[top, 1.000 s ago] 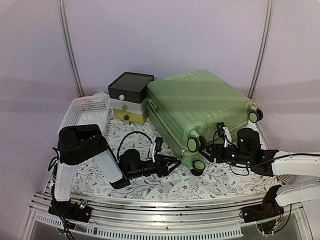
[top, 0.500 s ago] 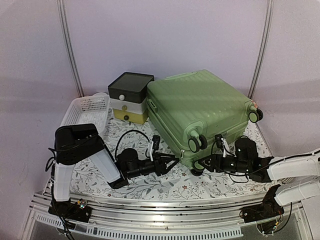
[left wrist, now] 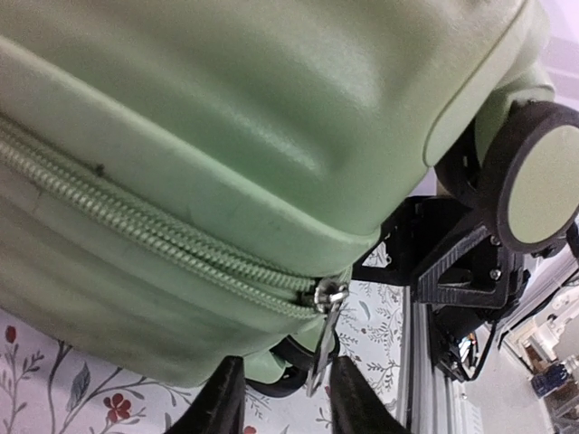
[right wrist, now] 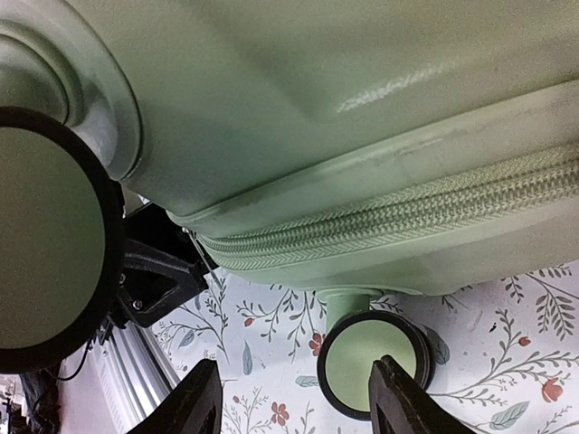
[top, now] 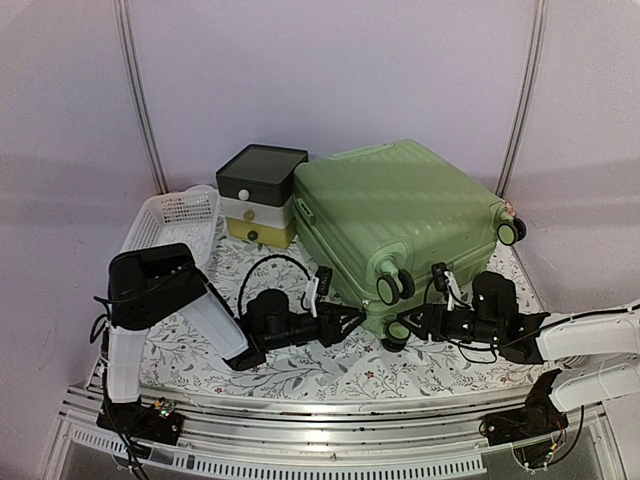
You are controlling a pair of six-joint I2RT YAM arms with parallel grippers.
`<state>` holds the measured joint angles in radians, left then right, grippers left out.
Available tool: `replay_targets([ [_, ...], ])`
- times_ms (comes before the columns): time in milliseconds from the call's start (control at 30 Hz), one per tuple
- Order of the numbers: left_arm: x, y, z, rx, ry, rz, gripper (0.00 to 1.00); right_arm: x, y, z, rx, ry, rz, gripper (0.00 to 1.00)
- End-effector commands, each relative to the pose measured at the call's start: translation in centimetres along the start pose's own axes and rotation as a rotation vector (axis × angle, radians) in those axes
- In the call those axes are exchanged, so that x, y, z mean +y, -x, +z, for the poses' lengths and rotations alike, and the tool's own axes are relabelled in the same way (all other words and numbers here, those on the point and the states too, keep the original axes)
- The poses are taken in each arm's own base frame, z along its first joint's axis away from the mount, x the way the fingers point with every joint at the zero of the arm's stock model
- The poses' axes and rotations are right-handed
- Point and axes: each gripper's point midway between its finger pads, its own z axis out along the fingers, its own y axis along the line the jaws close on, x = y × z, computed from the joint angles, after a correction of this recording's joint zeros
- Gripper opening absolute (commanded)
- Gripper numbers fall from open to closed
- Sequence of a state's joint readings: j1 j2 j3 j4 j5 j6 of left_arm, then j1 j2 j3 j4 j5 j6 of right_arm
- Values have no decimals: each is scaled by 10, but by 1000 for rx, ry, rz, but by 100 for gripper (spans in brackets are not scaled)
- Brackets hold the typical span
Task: Open, take out, and arrange the luggage
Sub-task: Pick up the zipper from the luggage, then unzip the zipper of the luggage.
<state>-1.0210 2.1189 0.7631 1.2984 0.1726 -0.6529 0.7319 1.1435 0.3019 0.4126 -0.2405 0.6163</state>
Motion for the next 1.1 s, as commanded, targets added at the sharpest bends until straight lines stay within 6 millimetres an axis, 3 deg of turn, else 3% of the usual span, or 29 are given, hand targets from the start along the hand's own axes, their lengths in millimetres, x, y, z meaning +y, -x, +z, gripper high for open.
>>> replay_targets([
  [0,-17,7,7,10,-57,22,27,3,11,-2,-30,-7,-21,56],
  [200,-29,7,8,15,-112,52,6,4,13,1,-25,-6,-35,57],
  [300,-33,7,8,21,-127,53,0,10,20,5,-21,-3,-66,57],
  [600,-40,5,8,28,-174,58,0,33,51,11,-76,94,-157,55],
  [767,-64,-2,8,40,-320,84,0,29,63,18,-79,112,-140,53],
  [900,-90,-10,12,68,-496,112,0,37,69,30,-46,156,-160,51],
  [1067,-93,-14,26,92,-509,145,0,43,61,42,18,208,-156,48],
])
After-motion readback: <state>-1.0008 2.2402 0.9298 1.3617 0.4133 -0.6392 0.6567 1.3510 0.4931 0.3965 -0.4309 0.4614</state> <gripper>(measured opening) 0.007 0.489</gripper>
